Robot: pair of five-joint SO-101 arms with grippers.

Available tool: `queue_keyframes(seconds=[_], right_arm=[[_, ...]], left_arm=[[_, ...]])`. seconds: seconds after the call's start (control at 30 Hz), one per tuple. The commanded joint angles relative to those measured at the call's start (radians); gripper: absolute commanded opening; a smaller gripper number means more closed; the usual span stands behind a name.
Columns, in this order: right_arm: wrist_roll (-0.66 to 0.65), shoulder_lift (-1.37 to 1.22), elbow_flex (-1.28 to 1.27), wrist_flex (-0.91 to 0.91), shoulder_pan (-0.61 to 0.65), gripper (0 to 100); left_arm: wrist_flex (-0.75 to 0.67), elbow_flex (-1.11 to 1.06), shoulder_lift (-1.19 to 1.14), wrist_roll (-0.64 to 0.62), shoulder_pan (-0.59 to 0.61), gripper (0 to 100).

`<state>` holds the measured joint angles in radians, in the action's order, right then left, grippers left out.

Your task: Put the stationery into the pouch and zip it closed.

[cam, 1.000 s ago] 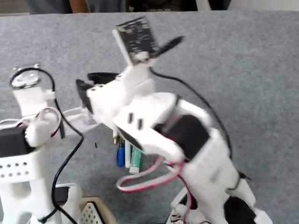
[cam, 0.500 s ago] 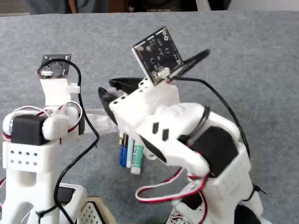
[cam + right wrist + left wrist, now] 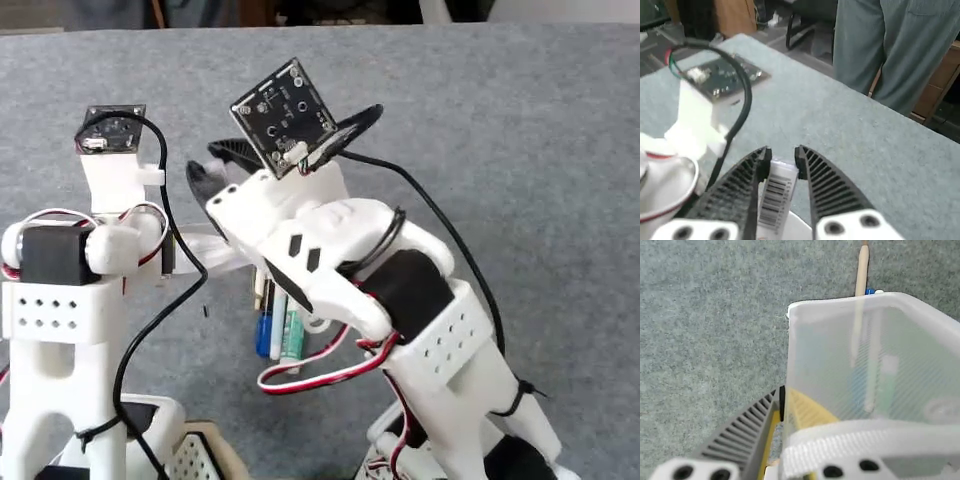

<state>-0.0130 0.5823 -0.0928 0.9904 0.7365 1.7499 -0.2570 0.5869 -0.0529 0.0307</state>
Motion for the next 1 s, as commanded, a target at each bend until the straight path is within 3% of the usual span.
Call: queue_keyframes(seconds=[0.0, 0.2, 0.7, 0.8, 0.97], right_arm=[[0.072, 0.005, -0.005, -0.043, -0.017, 1.2], [0.14, 0.005, -0.077, -0.005, -0.018, 1.2], [0.135, 0.013, -0.206, -0.064, -0.044, 1.3], [0.066, 0.047, -0.171, 0.015, -0.032, 1.2], [-0.17, 0.097, -0.077, 0.215, 0.1, 1.2]], left_arm=[[0.009, -0.022, -0.048, 0.009, 0.021, 3], [0.008, -0.022, -0.052, 0.009, 0.021, 3], [0.008, -0.013, -0.048, 0.008, 0.021, 3], [0.008, -0.013, -0.054, 0.009, 0.021, 3], [0.008, -0.012, -0.055, 0.009, 0.015, 3]])
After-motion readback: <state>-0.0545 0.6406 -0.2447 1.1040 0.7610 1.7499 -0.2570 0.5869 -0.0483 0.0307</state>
